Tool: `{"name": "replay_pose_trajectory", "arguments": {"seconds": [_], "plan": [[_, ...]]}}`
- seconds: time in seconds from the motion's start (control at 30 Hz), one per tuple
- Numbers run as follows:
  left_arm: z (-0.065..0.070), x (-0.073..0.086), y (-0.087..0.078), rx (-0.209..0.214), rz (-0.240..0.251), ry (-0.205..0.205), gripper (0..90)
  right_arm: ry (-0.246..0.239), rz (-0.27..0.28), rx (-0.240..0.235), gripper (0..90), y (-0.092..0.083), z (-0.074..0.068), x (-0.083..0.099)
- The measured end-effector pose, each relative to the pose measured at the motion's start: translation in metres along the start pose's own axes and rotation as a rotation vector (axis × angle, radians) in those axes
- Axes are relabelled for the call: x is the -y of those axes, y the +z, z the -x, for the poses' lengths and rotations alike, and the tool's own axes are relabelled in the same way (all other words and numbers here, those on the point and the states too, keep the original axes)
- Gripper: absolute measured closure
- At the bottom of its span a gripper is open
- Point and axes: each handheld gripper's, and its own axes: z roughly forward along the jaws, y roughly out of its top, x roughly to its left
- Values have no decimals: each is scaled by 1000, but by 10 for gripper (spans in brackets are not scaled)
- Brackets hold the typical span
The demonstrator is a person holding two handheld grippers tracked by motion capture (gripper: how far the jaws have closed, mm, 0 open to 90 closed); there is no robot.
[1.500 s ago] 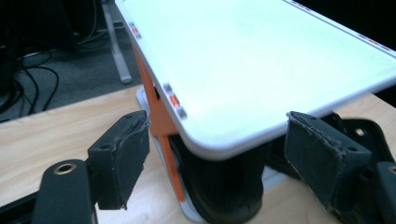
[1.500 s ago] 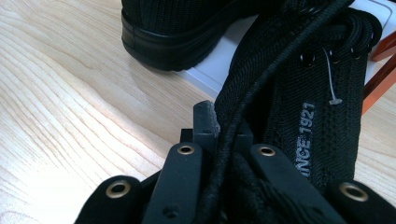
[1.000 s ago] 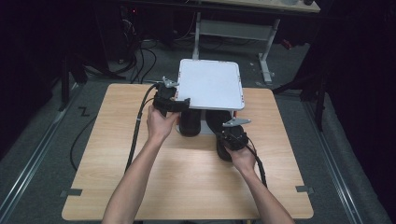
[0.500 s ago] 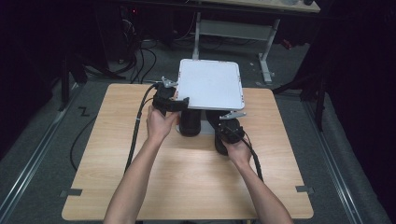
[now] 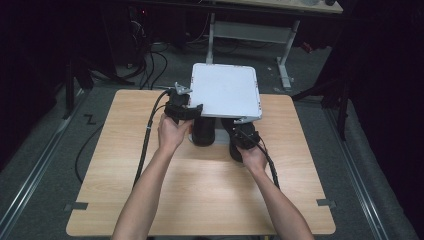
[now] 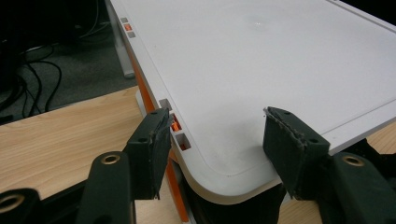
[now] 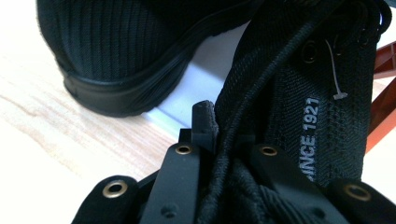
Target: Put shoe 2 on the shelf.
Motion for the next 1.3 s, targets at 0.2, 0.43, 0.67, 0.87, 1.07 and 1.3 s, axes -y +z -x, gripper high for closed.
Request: {"name": "replay_pose_trajectory", "arguments": {"seconds": [0.2,0.43,0.67,0.87,1.07,1.3], "plan": [[-3,-2,1,4,-13,-35,417,2,18,2,816,2,1,0],[-2,-2,1,4,-10,-29,418,-5,80,-1,610,-14,0,-2],[-3,-2,1,7,-7,-31,416,-12,119,-7,562,-37,8,2],[-2,-1,1,7,-4,-30,415,-17,162,-17,500,-60,11,15],[-3,-2,1,11,-7,-33,415,-12,191,-46,490,-80,13,32],[-3,-1,2,11,-4,-32,414,-25,180,-52,491,-85,10,47]]}}
